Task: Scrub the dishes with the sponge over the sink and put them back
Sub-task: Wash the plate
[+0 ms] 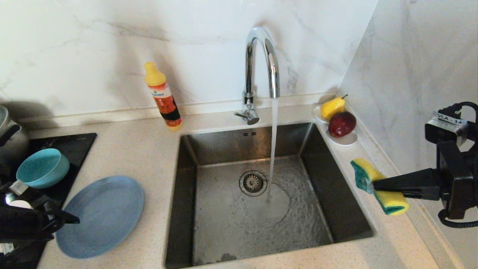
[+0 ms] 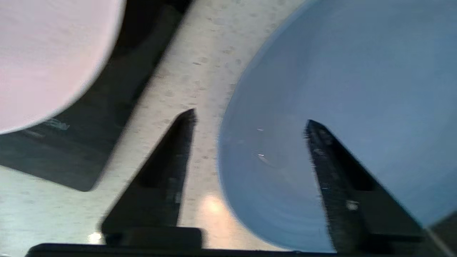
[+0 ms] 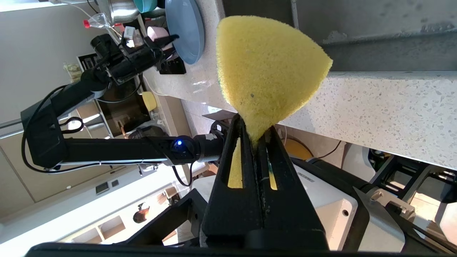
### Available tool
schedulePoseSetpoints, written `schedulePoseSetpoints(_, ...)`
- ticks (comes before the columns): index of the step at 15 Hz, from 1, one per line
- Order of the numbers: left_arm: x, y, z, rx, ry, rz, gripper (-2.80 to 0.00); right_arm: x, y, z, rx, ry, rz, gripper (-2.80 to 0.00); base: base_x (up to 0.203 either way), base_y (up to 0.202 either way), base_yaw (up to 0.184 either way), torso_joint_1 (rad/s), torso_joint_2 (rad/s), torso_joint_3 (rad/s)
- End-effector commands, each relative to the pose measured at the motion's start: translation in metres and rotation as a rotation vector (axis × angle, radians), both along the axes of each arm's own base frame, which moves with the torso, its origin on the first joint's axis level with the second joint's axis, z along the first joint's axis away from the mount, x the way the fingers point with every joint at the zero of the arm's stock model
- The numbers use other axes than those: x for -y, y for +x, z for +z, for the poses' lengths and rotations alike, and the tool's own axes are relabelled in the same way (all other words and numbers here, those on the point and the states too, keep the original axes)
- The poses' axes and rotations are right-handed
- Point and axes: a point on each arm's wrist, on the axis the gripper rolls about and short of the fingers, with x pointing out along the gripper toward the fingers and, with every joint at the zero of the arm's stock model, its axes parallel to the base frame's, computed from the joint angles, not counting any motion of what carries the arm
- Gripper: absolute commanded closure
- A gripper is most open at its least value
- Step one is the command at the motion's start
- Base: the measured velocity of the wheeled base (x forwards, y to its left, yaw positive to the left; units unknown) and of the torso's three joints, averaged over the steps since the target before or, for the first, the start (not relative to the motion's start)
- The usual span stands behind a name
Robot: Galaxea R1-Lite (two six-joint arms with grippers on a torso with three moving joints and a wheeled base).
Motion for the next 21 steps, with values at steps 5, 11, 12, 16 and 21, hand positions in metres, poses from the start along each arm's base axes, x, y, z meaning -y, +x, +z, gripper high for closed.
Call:
schedulePoseSetpoints(5, 0.001, 0.002, -0.003, 0.024, -0.084, -0.024, -2.80, 0.001, 0.000, 0.000, -0.007, 0.003, -0.004, 0.00, 0.000, 0.000, 0.000, 0.000, 0.00, 0.000)
schedulePoseSetpoints(11, -0.001, 0.005, -0.007, 0.011, -0.089, -0.022, 0.00, 0.002, 0.002, -0.004, -0.022, 0.002, -0.010, 0.00, 0.000, 0.000, 0.000, 0.000, 0.00, 0.000)
schedulePoseSetpoints(12, -0.002, 0.006, -0.010, 0.003, -0.093, -0.021, 0.00, 0.002, 0.002, -0.004, -0.022, 0.002, -0.010, 0.00, 0.000, 0.000, 0.000, 0.000, 0.00, 0.000)
schedulePoseSetpoints(16, -0.003, 0.008, -0.019, -0.035, -0.102, -0.014, 0.00, 0.003, 0.003, -0.004, -0.024, 0.002, -0.015, 0.00, 0.000, 0.000, 0.000, 0.000, 0.00, 0.000)
schedulePoseSetpoints(21, -0.009, 0.004, -0.009, 0.003, -0.079, 0.011, 0.00, 0.002, 0.004, -0.003, -0.022, 0.011, -0.001, 0.00, 0.000, 0.000, 0.000, 0.000, 0.00, 0.000)
